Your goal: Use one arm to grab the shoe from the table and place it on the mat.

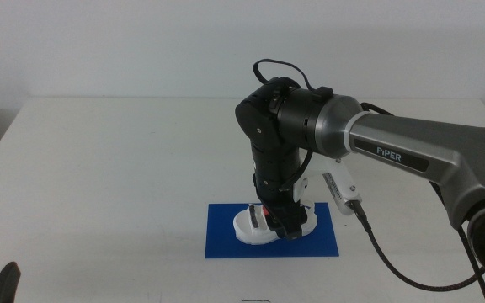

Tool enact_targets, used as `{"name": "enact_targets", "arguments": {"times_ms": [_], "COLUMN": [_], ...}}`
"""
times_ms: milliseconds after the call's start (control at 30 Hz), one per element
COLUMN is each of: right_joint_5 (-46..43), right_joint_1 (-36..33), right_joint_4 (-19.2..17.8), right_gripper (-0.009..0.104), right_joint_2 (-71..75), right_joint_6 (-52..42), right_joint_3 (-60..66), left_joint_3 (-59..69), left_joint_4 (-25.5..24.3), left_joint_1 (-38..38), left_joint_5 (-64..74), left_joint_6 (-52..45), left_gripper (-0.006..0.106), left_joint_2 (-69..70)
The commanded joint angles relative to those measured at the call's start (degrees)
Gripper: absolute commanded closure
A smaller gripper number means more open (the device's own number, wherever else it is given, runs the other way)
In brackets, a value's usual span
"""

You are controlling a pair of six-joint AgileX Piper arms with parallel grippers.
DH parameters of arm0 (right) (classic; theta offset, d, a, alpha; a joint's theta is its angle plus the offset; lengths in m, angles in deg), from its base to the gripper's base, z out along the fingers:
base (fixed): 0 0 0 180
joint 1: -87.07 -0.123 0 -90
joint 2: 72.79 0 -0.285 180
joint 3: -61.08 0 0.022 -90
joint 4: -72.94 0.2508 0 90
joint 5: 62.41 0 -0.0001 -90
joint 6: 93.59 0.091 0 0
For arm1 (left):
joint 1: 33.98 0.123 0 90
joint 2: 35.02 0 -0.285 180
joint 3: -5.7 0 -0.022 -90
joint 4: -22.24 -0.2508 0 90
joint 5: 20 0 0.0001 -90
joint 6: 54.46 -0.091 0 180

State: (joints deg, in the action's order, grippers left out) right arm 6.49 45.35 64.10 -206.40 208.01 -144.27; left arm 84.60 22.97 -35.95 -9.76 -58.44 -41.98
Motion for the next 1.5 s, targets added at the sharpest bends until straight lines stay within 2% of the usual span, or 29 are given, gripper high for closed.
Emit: {"name": "enact_targets", "arguments": {"times_ms": [0,67,200,267,400,500,600,700,833,900,933,1033,1200,1367,1467], "right_joint_5": [0.76,0.76,0.39,0.89,5.88,5.67,5.52,5.46,5.33,4.92,3.68,-6.06,-24.94,-44.77,-53.51], "right_joint_1": [0.46,0.46,0.46,0.46,0.46,0.46,0.34,0.34,0.40,2.62,3.85,7.51,15.29,23.79,27.15], "right_joint_4": [-0.90,-0.90,-0.68,0.03,3.10,3.45,3.58,3.48,3.98,7.02,8.29,8.39,8.14,10.31,10.58], "right_gripper": [0.040,0.024,0.001,0.001,0.001,0.001,0.001,0.001,0.001,0.001,0.001,0.001,0.001,0.001,0.001], "right_joint_2": [3.63,3.63,3.70,4.26,8.50,14.70,21.50,27.55,33.52,37.16,39.05,47.78,63.57,78.88,86.29], "right_joint_6": [0.98,0.98,0.66,-1.85,-18.16,-43.53,-73.71,-97.79,-117.75,-125.36,-127.28,-127.93,-122.07,-120.86,-120.86], "right_joint_3": [-1.65,-1.65,-1.65,-2.12,-3.22,-3.40,-3.40,-3.40,-3.40,-3.20,-2.61,3.94,26.79,50.37,62.03], "left_joint_3": [-0.19,-0.19,-0.19,-0.19,-0.19,-0.19,-0.19,-0.19,-0.19,-0.19,-0.19,-0.19,-0.19,-0.19,-0.19], "left_joint_4": [0.49,0.49,0.49,0.49,0.49,0.49,0.49,0.49,0.49,0.49,0.49,0.49,0.49,0.49,0.49], "left_joint_1": [-0.22,-0.22,-0.22,-0.22,-0.22,-0.22,-0.22,-0.22,-0.22,-0.22,-0.22,-0.22,-0.22,-0.22,-0.22], "left_joint_5": [-4.77,-4.77,-4.77,-4.77,-4.77,-4.77,-4.77,-4.77,-4.77,-4.77,-4.77,-4.77,-4.77,-4.77,-4.77], "left_joint_6": [0.84,0.84,0.84,0.84,0.84,0.84,0.84,0.84,0.84,0.84,0.84,0.84,0.84,0.84,0.84], "left_gripper": [0.007,0.007,0.007,0.007,0.007,0.007,0.007,0.007,0.007,0.007,0.007,0.007,0.007,0.007,0.007], "left_joint_2": [1.08,1.08,1.08,1.08,1.08,1.08,1.08,1.08,1.08,1.08,1.08,1.08,1.08,1.08,1.08]}}
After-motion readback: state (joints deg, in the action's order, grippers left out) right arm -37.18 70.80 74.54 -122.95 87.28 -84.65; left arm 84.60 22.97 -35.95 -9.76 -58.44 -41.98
